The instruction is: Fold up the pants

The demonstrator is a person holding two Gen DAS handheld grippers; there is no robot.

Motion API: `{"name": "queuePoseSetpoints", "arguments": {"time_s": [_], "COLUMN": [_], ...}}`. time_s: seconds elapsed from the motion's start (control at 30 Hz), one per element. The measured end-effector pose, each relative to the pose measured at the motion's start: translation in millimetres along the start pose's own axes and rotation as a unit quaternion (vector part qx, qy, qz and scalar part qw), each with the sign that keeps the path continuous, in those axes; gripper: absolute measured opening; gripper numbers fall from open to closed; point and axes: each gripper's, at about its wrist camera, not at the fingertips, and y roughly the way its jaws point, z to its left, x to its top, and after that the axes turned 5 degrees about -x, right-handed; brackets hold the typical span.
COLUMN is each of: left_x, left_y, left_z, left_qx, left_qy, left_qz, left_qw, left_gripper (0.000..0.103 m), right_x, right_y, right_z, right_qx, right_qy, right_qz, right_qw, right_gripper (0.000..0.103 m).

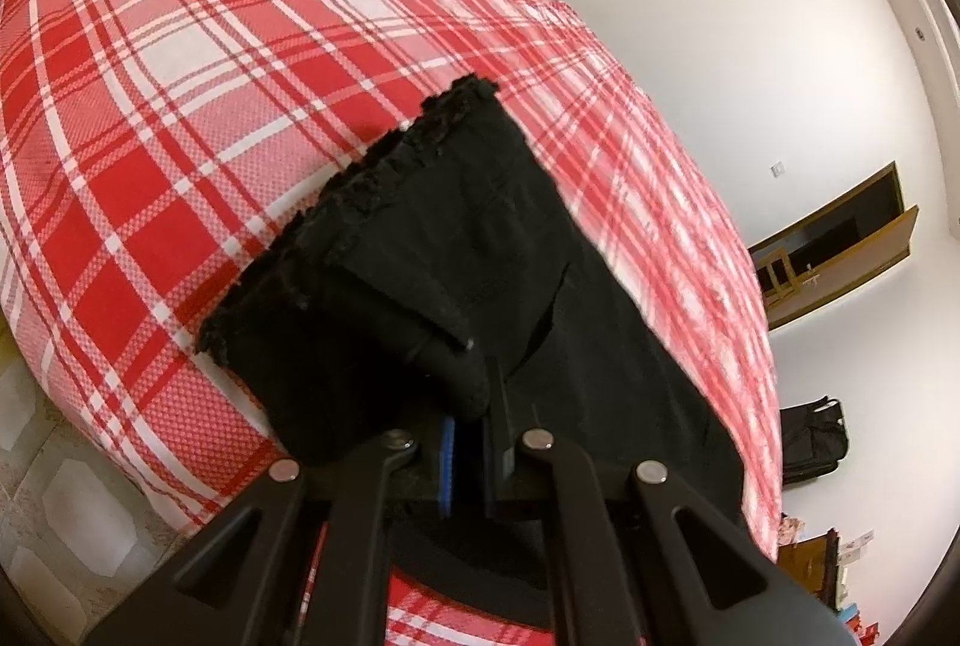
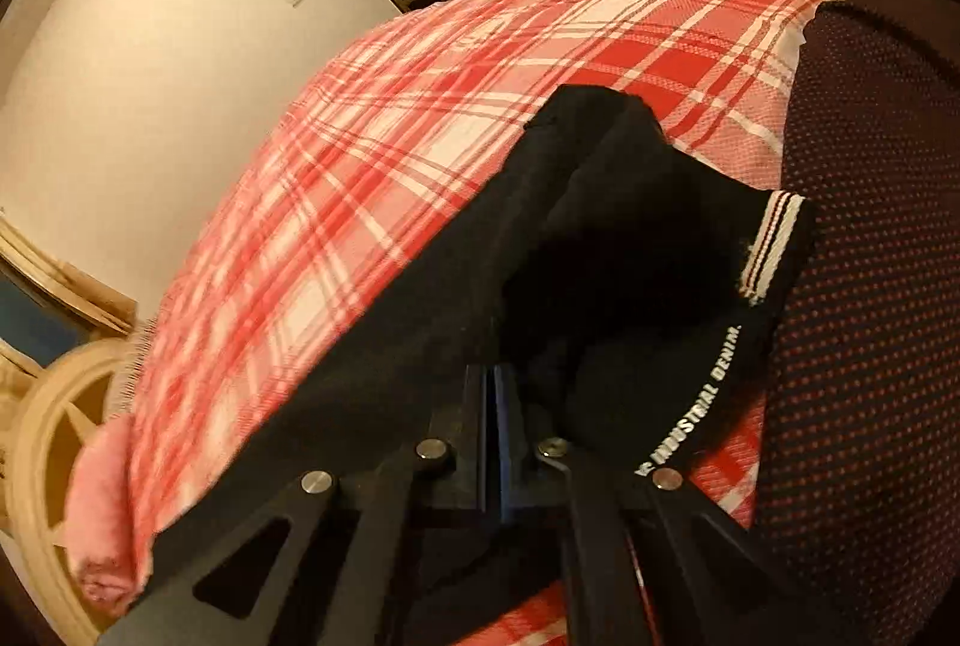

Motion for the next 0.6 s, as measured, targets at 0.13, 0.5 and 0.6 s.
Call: {"name": "queuePoseSetpoints", "arguments": {"time_s": [0.13,0.5,0.6], "left_x": [6.8,9.6,3.9], "left_y": [-14.6,-30.7,-25.4], "left_z": [-7.3,-2.5,11.1], "left_qx": [-0.025,-0.020,-0.006], "left_qy": [-0.003,-0.009,-0.020], "left_qz": [-0.005,-0.007,0.000], "left_qw": [0.9997,0.9997,0.9998], "left_gripper": [0.006,0.006,0.006], "right_x": [7.6,2.5,-7.4], "right_y": [-33.3,-49.5,-36.2], "right_z": [2.4,-14.7,-24.3], "right_qx": [0.026,0.008,-0.016], "right_qy": [-0.006,-0.016,-0.024], "right_qz": [-0.027,0.006,0.018], "right_qw": [0.999,1.000,0.999], "right_gripper": [0.003,0.003,0.003]}}
